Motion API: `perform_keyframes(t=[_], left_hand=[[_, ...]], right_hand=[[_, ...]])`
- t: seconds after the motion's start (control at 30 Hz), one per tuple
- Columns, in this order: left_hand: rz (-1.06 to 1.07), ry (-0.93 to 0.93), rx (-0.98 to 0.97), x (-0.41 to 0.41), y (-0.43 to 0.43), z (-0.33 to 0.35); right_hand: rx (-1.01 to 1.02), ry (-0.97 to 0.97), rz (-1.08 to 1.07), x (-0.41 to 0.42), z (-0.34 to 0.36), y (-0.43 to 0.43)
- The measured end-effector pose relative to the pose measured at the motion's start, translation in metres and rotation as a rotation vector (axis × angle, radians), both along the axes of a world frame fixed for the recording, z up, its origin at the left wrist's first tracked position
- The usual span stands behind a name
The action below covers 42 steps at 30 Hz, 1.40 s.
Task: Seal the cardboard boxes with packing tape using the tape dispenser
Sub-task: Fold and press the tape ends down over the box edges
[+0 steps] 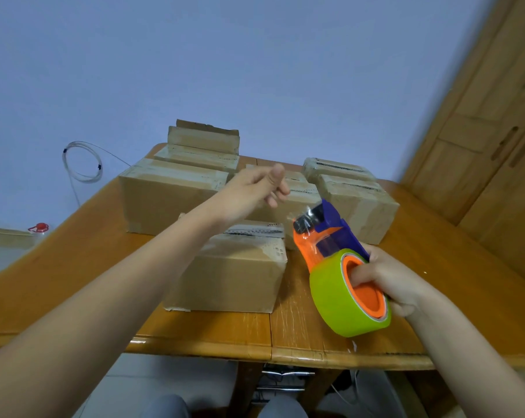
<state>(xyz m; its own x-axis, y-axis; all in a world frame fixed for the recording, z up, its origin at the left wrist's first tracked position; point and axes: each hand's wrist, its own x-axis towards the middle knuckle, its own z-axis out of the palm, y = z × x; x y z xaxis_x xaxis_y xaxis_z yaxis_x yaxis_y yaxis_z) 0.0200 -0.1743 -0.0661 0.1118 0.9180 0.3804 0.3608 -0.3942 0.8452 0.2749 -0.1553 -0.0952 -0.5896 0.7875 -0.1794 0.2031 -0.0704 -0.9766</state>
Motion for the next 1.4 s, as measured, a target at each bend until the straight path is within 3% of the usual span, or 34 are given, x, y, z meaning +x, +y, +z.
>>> perform_keyframes(t=[0.27,0.67,1.4], left_hand=[[-0.124,0.143,-0.023,0.018,-0.006,-0.009],[-0.184,-0.007,-0.043,0.028,-0.005,0.001],[-0.178,-0.007,-0.036,0.027,-0.002,-0.001]], right_hand=[[-0.022,0.023,-0.029,0.002,-0.001,0.004],[-0.025,0.027,-0.028,0.008,-0.001,0.0],[-0.006,0.053,-0.019,0.014,0.006,-0.009]])
